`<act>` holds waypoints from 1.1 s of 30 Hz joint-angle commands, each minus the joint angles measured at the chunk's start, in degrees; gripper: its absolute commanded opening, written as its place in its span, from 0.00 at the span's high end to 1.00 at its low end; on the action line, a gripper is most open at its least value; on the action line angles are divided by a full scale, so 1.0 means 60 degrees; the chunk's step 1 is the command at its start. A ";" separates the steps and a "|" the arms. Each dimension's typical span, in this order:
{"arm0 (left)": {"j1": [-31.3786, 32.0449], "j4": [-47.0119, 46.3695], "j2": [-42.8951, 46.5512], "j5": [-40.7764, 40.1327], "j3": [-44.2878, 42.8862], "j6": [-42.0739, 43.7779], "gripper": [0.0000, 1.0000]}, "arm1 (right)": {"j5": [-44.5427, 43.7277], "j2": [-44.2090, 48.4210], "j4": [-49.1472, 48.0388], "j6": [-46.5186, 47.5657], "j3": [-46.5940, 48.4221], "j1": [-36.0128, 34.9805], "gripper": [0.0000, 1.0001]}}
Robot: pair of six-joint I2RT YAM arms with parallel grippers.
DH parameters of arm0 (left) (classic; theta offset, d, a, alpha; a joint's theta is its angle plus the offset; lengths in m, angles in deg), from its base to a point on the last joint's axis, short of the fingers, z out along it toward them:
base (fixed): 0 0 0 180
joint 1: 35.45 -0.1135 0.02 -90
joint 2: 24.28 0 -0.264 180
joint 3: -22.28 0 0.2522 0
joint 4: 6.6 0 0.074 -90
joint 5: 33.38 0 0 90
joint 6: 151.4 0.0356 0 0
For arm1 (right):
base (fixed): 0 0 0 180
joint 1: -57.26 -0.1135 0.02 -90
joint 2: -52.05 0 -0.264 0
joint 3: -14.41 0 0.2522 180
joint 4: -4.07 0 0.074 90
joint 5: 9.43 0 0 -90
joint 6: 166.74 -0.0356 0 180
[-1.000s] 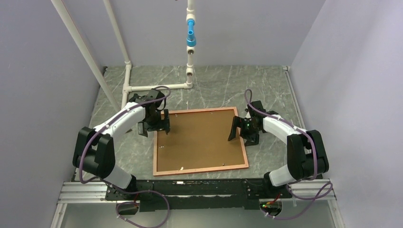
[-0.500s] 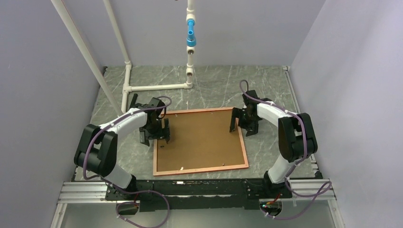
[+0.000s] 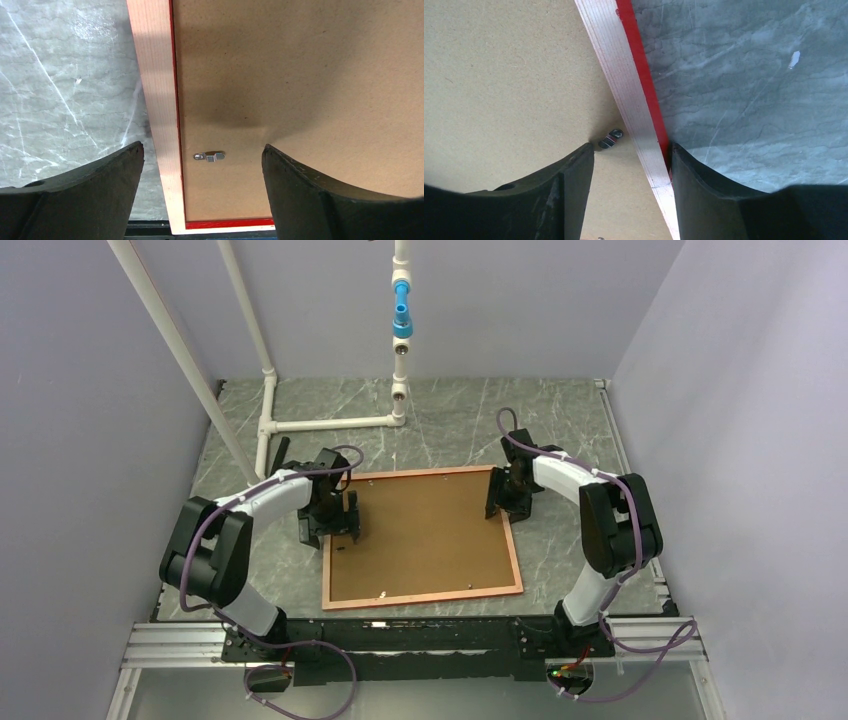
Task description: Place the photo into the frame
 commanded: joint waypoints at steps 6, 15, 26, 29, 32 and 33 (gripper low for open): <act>0.0034 -0.0262 -0.0092 0.0200 0.0128 0.0122 0.11 | -0.0347 -0.0144 -0.0276 0.0024 -0.0005 -0.0031 0.24; 0.0034 -0.0286 -0.0179 0.0167 0.0092 0.0229 0.12 | -0.0259 -0.0780 -0.0284 -0.0096 0.0450 -0.0001 0.31; 0.0045 -0.0355 -0.0148 0.0215 0.0266 0.0220 0.12 | -0.1147 -0.0625 -0.0202 0.0321 -0.0178 -0.0004 0.70; 0.0051 -0.0377 -0.0125 0.0221 0.0253 0.0229 0.12 | -0.1419 -0.0468 -0.0152 0.0496 -0.0290 -0.0021 0.75; 0.0090 -0.0465 -0.0160 0.0361 0.0182 0.0299 0.12 | -0.1637 -0.0504 -0.0149 0.0629 -0.0337 -0.0015 0.91; 0.0121 -0.0494 -0.0198 0.0418 0.0135 0.0323 0.12 | -0.1662 -0.0545 -0.0145 0.0652 -0.0334 -0.0022 0.96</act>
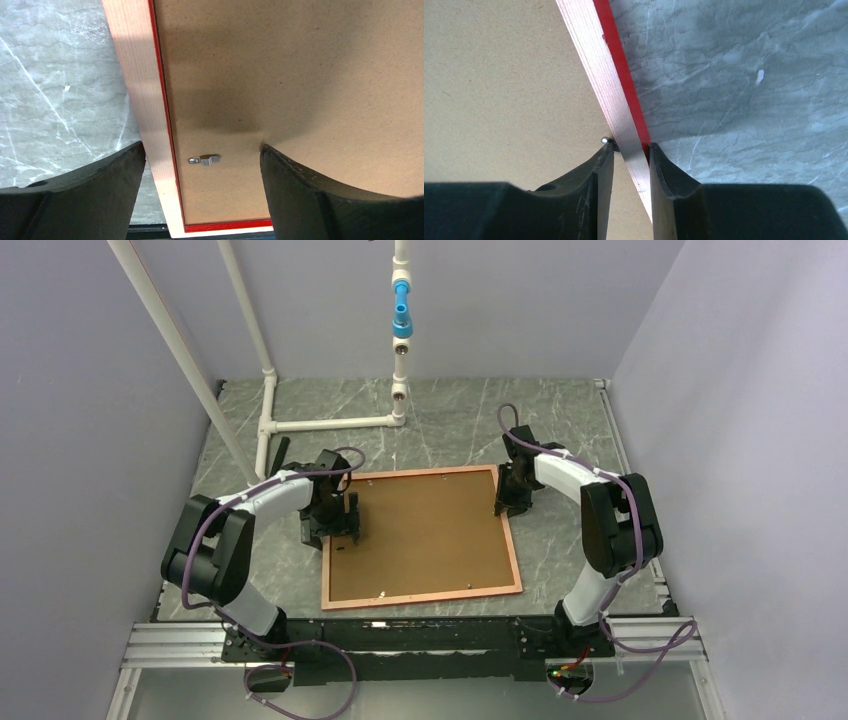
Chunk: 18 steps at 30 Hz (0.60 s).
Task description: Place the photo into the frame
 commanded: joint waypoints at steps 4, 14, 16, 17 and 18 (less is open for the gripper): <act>0.0424 -0.0289 -0.0325 0.0353 -0.0392 0.0216 0.12 | -0.1292 -0.0568 -0.0061 0.0347 -0.0551 -0.0047 1.00; 0.1144 -0.0383 -0.0424 0.0113 -0.0757 0.0020 0.08 | -0.1570 0.0125 0.0021 0.0672 -0.0894 0.1052 1.00; 0.1149 -0.0261 -0.0254 -0.0245 -0.0717 -0.0003 0.05 | -0.1658 0.0138 0.0115 0.0769 -0.0799 0.1084 1.00; 0.1147 -0.0244 -0.0154 -0.0287 -0.0662 0.0029 0.05 | -0.1661 0.0127 0.0157 0.0793 -0.0761 0.1062 1.00; 0.1140 -0.0233 -0.0116 -0.0292 -0.0622 0.0048 0.05 | -0.1630 0.0110 0.0164 0.0800 -0.0737 0.1078 1.00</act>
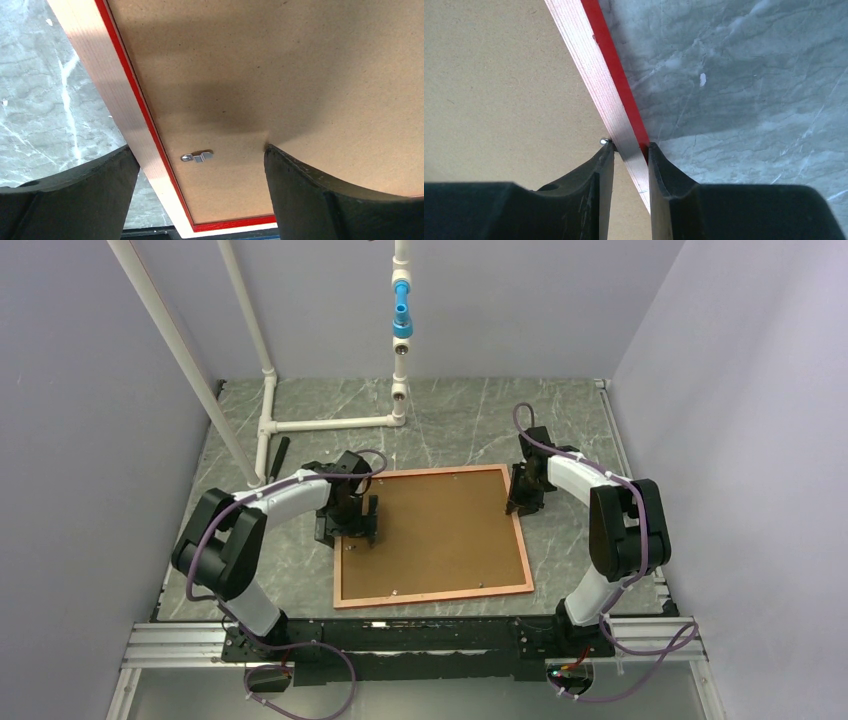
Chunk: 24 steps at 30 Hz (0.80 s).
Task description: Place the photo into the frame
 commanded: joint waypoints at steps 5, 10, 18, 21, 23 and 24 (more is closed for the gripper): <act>0.0129 -0.0274 0.0415 -0.0392 0.0260 -0.0038 0.08 | -0.1214 -0.0400 0.0316 0.0494 -0.0324 0.0202 1.00; 0.0131 -0.0207 0.0409 -0.0974 0.0484 -0.0157 0.13 | -0.1069 -0.0431 0.0267 0.0514 -0.0397 0.0210 1.00; 0.0119 0.0052 0.1111 -0.1420 0.0881 -0.0057 0.17 | -0.0976 -0.0368 0.0184 0.0517 -0.0553 0.0203 1.00; 0.0062 0.0150 0.1462 -0.1580 0.1159 -0.0296 0.21 | -0.0909 -0.0365 0.0154 0.0530 -0.0601 0.0209 1.00; 0.0013 0.0002 0.1613 -0.1494 0.1373 -0.0384 0.23 | -0.0858 -0.0384 0.0127 0.0554 -0.0616 0.0202 1.00; 0.0003 -0.0108 0.1620 -0.1446 0.1453 -0.0392 0.23 | -0.0860 -0.0400 0.0127 0.0558 -0.0624 0.0205 1.00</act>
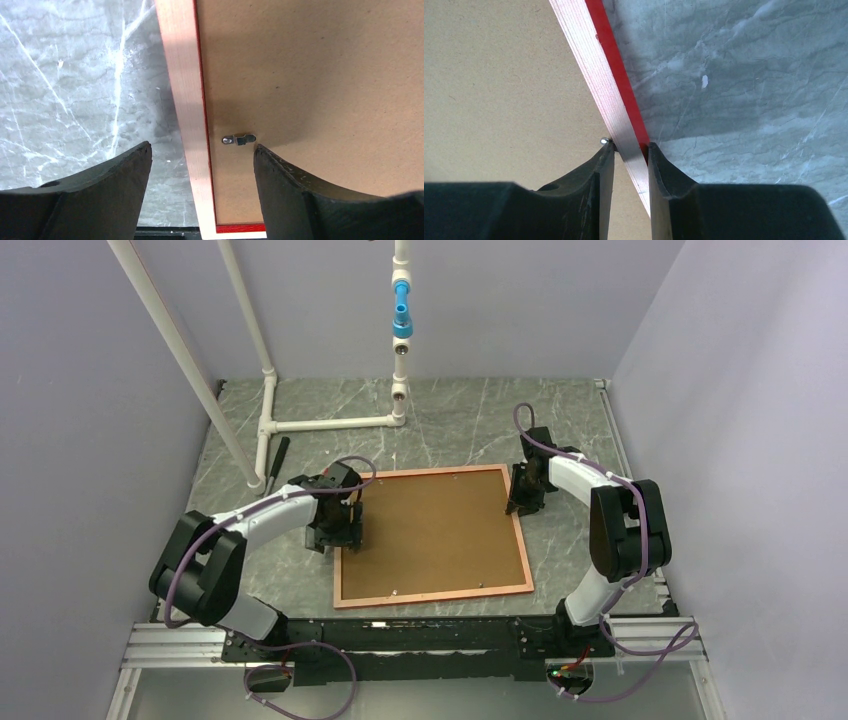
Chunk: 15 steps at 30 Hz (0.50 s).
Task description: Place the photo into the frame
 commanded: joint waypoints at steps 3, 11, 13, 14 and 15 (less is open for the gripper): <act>-0.0130 -0.0281 0.0015 -0.0299 0.0473 -0.0324 0.25 | -0.1004 -0.0438 0.0234 0.0359 -0.0523 0.0123 1.00; -0.0531 -0.0553 -0.0386 -0.0784 0.0363 -0.0687 0.35 | -0.0835 -0.0409 0.0234 0.0414 -0.0551 0.0127 1.00; -0.0879 -0.0680 -0.0348 -0.0600 0.0350 -0.0610 0.36 | -0.0810 -0.0457 0.0230 0.0443 -0.0566 0.0127 1.00; -0.1038 -0.0811 -0.0319 -0.0501 0.0371 -0.0572 0.36 | -0.0786 -0.0493 0.0233 0.0453 -0.0566 0.0133 1.00; -0.1177 -0.0906 -0.0298 -0.0435 0.0359 -0.0527 0.36 | -0.0741 -0.0524 0.0226 0.0475 -0.0566 0.0134 1.00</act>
